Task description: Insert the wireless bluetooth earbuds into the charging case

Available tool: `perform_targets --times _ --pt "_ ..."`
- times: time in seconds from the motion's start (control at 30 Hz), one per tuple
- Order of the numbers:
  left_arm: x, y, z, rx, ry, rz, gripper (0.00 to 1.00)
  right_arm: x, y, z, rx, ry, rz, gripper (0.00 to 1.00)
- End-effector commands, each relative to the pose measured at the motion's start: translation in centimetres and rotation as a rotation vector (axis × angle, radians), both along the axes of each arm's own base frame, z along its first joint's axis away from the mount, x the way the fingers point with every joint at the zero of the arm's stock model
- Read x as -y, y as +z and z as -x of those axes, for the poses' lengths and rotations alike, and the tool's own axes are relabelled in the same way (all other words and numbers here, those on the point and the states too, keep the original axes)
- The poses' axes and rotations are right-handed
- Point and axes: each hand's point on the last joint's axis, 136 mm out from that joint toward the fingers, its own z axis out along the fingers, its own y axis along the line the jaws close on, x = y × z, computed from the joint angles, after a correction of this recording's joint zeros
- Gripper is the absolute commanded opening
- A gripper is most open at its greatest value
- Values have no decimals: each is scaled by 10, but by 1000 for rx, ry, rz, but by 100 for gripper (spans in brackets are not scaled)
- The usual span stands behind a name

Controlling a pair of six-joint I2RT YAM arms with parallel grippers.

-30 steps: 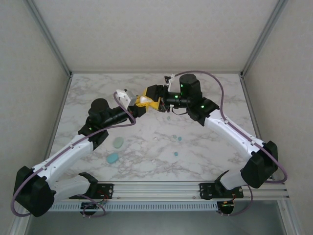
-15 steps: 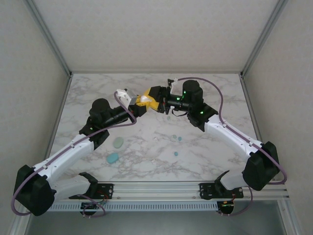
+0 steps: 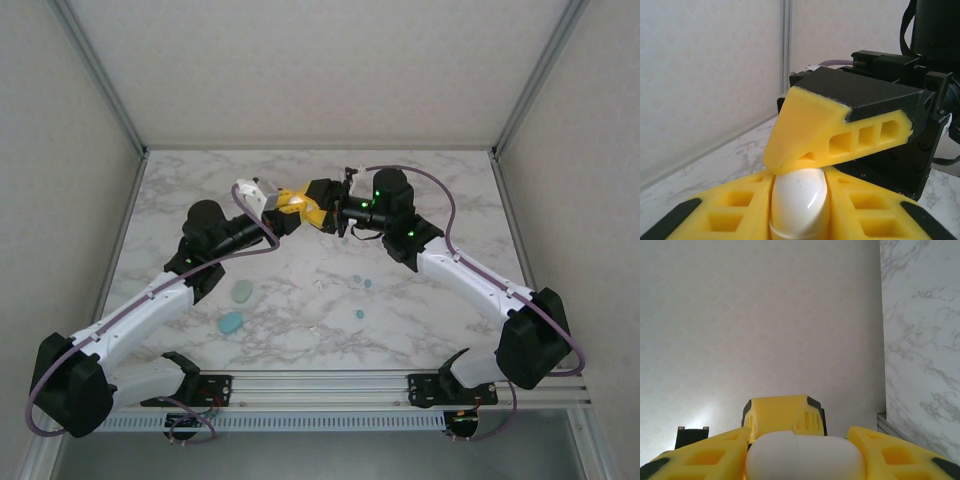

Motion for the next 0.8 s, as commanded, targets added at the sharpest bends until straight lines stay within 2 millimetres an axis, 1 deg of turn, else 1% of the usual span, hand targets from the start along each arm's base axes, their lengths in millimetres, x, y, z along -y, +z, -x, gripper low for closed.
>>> perform_targets --times 0.0,0.07,0.17,0.27,0.4,0.53,0.63,0.77 --pt "1 22 5 56 -15 16 28 5 8 -1 18 -27 -13 44" --pt "1 17 5 46 -14 -1 34 6 13 -2 27 -34 -21 44" --pt "0 11 3 33 2 -26 37 8 15 -2 40 -45 -18 44" --pt "0 11 2 29 1 -36 39 9 19 0 57 -41 -17 45" --pt "3 14 3 29 -17 -31 36 9 19 0 61 -39 -19 45" --pt "7 13 2 15 -37 -45 36 9 22 1 70 -35 -24 46" --pt "8 10 2 3 -46 -60 38 9 25 2 80 -36 -29 46" --pt "5 6 0 -4 -21 -76 41 9 27 2 85 -39 -33 46"
